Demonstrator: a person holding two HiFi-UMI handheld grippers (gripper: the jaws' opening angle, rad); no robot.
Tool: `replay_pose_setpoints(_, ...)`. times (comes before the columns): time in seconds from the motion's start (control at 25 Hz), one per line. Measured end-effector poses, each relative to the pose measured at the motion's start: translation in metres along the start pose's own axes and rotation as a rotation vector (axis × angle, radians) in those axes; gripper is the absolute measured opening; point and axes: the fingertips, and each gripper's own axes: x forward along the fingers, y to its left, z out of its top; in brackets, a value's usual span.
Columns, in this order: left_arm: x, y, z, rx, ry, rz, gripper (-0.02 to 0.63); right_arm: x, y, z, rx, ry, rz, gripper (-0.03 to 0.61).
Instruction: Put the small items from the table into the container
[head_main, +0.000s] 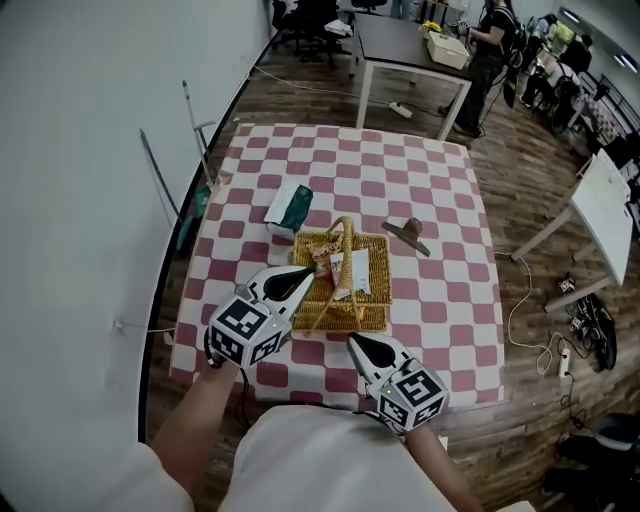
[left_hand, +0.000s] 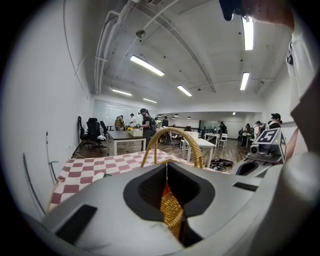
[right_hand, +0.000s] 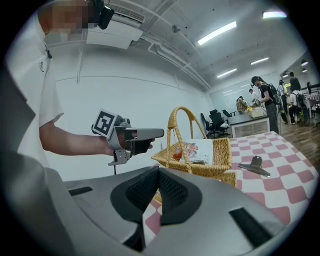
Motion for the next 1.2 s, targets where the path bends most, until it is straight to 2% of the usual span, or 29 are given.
replay_pose_setpoints(0.2,-0.018,-0.002,0.001,-0.016,-0.027,0.041,-0.002,0.004,0.004,0.004,-0.011,-0.001,0.034,0.008)
replay_pose_setpoints(0.48,-0.045,-0.01,-0.007,-0.086,-0.056,0.101,-0.002,0.0,0.009,0.01,-0.023,-0.008,0.061,0.008)
replay_pose_setpoints(1.2,-0.076,-0.045,-0.033,-0.153,-0.062,0.148,-0.006,-0.011,0.012,0.022,-0.045,-0.018,0.094,0.008)
